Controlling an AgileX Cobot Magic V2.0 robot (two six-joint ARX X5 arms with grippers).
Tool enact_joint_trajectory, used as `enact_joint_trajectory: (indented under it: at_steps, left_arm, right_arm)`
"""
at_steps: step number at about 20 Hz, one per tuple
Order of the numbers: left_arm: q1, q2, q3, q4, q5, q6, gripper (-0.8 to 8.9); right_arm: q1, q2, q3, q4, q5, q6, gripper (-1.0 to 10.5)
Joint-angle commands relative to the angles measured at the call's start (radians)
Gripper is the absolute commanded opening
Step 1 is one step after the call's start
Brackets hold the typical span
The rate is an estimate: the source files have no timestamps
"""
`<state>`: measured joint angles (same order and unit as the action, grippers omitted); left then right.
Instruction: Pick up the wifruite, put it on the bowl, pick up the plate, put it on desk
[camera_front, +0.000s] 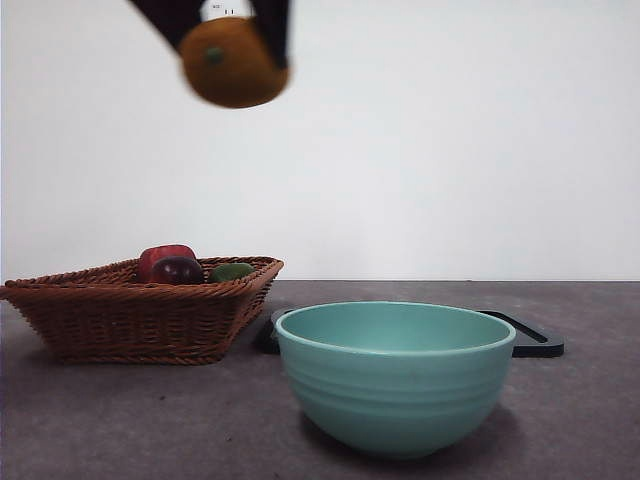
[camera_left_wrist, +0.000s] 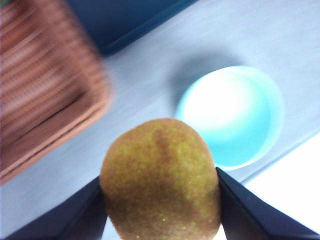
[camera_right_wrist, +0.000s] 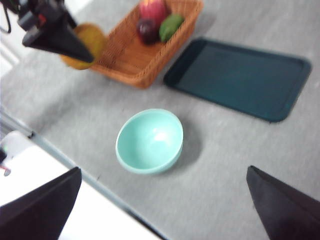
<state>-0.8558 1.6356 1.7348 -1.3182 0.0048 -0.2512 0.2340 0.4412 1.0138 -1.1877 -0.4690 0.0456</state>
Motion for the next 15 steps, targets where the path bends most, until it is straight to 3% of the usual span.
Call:
enact_joint_trajectory:
  at_steps: [1, 8, 15]
  left_arm:
    - [-0.066, 0.031, 0.024, 0.036, -0.001, -0.057, 2.35]
    - [-0.194, 0.156, 0.024, 0.077, -0.001, -0.105, 2.35]
    - [-0.232, 0.337, 0.024, 0.111, -0.001, -0.101, 2.35]
  right_arm:
    - [0.003, 0.001, 0.033, -0.011, -0.002, -0.025, 5.9]
    - [0.003, 0.000, 0.091, -0.018, -0.002, -0.035, 5.9]
    - [0.003, 0.001, 0.100, -0.025, -0.002, -0.035, 5.9]
